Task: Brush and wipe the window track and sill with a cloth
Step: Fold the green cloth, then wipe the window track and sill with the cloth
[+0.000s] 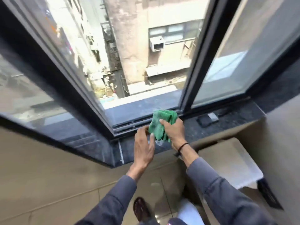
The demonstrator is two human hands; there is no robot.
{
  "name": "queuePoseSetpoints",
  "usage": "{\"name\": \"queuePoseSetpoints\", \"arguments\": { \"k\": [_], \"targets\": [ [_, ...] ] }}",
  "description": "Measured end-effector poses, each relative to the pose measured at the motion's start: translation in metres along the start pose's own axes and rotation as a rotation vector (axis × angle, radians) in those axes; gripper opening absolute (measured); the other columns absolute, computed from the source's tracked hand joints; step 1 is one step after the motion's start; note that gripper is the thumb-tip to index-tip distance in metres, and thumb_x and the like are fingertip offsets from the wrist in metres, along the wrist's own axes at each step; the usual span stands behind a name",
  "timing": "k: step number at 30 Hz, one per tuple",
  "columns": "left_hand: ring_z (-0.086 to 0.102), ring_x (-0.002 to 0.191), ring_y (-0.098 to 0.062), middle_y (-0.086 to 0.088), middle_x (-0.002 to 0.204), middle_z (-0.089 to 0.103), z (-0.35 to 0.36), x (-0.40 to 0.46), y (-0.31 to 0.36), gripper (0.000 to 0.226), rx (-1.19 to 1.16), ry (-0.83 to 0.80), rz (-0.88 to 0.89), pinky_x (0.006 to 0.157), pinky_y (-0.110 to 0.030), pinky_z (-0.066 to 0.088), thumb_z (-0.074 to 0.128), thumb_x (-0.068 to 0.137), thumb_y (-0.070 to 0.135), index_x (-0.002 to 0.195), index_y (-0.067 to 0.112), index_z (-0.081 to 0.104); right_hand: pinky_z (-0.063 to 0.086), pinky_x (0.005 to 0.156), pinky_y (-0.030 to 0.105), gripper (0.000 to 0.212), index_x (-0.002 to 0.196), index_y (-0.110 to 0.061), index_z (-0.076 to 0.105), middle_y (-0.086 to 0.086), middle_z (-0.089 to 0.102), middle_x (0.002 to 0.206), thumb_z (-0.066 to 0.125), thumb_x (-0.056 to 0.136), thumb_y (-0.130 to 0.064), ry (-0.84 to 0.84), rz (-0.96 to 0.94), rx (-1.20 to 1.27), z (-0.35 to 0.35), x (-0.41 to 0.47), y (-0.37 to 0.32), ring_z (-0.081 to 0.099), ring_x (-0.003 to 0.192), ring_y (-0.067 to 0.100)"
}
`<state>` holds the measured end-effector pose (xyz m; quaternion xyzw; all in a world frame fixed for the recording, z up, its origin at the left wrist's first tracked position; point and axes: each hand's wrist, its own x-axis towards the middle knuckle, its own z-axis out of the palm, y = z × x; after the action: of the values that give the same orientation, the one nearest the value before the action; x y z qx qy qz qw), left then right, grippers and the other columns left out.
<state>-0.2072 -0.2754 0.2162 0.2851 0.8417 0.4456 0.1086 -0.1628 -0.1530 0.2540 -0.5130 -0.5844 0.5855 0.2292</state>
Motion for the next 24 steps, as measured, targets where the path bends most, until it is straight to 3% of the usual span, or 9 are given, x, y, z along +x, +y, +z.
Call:
{"name": "queuePoseSetpoints", "arguments": {
  "k": [2, 4, 7, 9, 12, 14, 18, 22, 24],
  "targets": [
    [0.056, 0.109, -0.037, -0.018, 0.115, 0.062, -0.024, -0.014, -0.029, 0.031, 0.161, 0.081, -0.07, 0.1, -0.048, 0.045, 0.06, 0.095, 0.015, 0.124, 0.004, 0.057, 0.053, 0.078, 0.033, 0.026, 0.104, -0.011, 0.073, 0.012, 0.078, 0.096, 0.076, 0.079, -0.017, 0.068, -0.307, -0.233, 0.051, -0.013, -0.012, 0.072, 0.089, 0.028],
    [0.053, 0.116, -0.042, -0.023, 0.124, 0.058, -0.041, -0.032, -0.057, 0.04, 0.302, 0.059, -0.153, 0.104, -0.051, 0.044, 0.059, 0.095, 0.019, 0.129, 0.0, 0.054, 0.054, 0.093, 0.035, 0.049, 0.125, -0.014, 0.066, 0.014, 0.074, 0.117, 0.065, 0.076, -0.007, -0.124, -0.576, -0.44, 0.101, -0.024, -0.014, 0.068, 0.107, 0.03],
    [0.053, 0.126, -0.052, -0.036, 0.138, 0.053, -0.048, -0.053, -0.089, 0.053, 0.541, -0.149, -0.132, 0.105, -0.057, 0.049, 0.048, 0.094, 0.025, 0.132, -0.011, 0.053, 0.018, 0.127, 0.04, 0.082, 0.155, -0.016, 0.034, 0.011, 0.04, 0.16, 0.06, 0.078, -0.006, -0.553, -0.664, -0.928, 0.154, -0.038, 0.01, 0.034, 0.149, 0.028],
    [0.053, 0.127, -0.056, -0.042, 0.138, 0.051, -0.044, -0.056, -0.103, 0.068, 0.655, -0.232, -0.052, 0.104, -0.063, 0.048, 0.036, 0.088, 0.035, 0.131, -0.015, 0.053, 0.002, 0.128, 0.037, 0.088, 0.159, -0.014, 0.022, 0.007, 0.027, 0.166, 0.06, 0.08, -0.003, -0.621, -0.697, -1.033, 0.161, -0.032, 0.028, 0.017, 0.157, 0.025],
    [0.011, 0.153, -0.047, -0.033, 0.162, 0.011, -0.037, -0.051, -0.11, 0.088, 0.729, -0.256, -0.054, 0.127, -0.055, 0.009, 0.029, 0.093, 0.056, 0.152, -0.008, 0.017, 0.002, 0.129, 0.034, 0.095, 0.159, -0.015, 0.025, 0.004, 0.024, 0.167, 0.059, 0.073, 0.007, -0.702, -0.797, -1.075, 0.124, -0.001, 0.035, 0.013, 0.158, 0.024],
    [-0.007, 0.155, -0.04, -0.027, 0.166, -0.007, -0.035, -0.052, -0.117, 0.095, 0.73, -0.237, -0.012, 0.125, -0.052, 0.002, 0.03, 0.093, 0.063, 0.155, -0.004, 0.003, 0.002, 0.13, 0.033, 0.098, 0.157, -0.016, 0.03, 0.004, 0.026, 0.166, 0.056, 0.067, 0.01, -0.624, -0.743, -1.064, 0.074, 0.028, 0.034, 0.014, 0.157, 0.024],
    [-0.01, 0.155, -0.04, -0.028, 0.165, -0.011, -0.035, -0.052, -0.122, 0.102, 0.739, -0.285, -0.002, 0.125, -0.056, 0.005, 0.029, 0.091, 0.069, 0.154, -0.005, -0.002, 0.013, 0.13, 0.036, 0.095, 0.155, -0.021, 0.036, 0.003, 0.027, 0.166, 0.051, 0.068, 0.014, -0.357, -0.435, -1.002, -0.016, 0.081, 0.028, 0.019, 0.156, 0.024],
    [-0.013, 0.154, -0.043, -0.03, 0.164, -0.012, -0.037, -0.052, -0.121, 0.114, 0.744, -0.339, -0.002, 0.124, -0.057, 0.003, 0.042, 0.083, 0.071, 0.153, -0.007, -0.003, 0.005, 0.13, 0.031, 0.085, 0.147, -0.017, 0.051, 0.003, 0.036, 0.162, 0.054, 0.069, 0.014, -0.224, -0.341, -0.889, 0.028, 0.053, 0.026, 0.022, 0.156, 0.022],
    [-0.012, 0.153, -0.046, -0.032, 0.163, -0.011, -0.039, -0.05, -0.123, 0.12, 0.76, -0.352, 0.02, 0.123, -0.058, 0.002, 0.055, 0.077, 0.067, 0.152, -0.008, 0.0, 0.003, 0.13, 0.032, 0.084, 0.145, -0.017, 0.054, 0.001, 0.037, 0.161, 0.056, 0.067, 0.013, -0.366, -0.372, -0.843, 0.071, 0.022, 0.03, 0.02, 0.156, 0.021]
  ]
}}
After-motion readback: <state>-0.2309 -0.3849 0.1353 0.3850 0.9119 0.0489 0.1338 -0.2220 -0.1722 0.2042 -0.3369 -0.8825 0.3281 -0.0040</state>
